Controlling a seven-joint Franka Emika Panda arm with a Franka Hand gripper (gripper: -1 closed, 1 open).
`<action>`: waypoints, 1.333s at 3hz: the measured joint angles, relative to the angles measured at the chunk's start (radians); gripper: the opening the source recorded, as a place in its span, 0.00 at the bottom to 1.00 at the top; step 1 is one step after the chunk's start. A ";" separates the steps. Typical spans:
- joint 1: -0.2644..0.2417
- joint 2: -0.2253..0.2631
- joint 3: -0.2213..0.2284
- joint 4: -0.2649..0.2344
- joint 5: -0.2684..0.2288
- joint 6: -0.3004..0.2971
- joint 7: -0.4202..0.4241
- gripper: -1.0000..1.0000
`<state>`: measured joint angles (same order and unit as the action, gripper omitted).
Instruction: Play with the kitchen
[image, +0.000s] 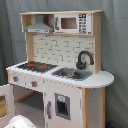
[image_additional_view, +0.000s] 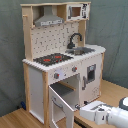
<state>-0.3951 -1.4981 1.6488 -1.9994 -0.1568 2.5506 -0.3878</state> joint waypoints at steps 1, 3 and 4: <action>-0.023 0.000 -0.031 0.082 -0.043 -0.001 0.049 1.00; -0.042 -0.001 -0.046 0.198 -0.129 -0.002 0.200 1.00; -0.070 -0.005 -0.042 0.254 -0.168 -0.003 0.285 1.00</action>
<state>-0.4653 -1.5027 1.6070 -1.7459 -0.3248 2.5480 -0.1030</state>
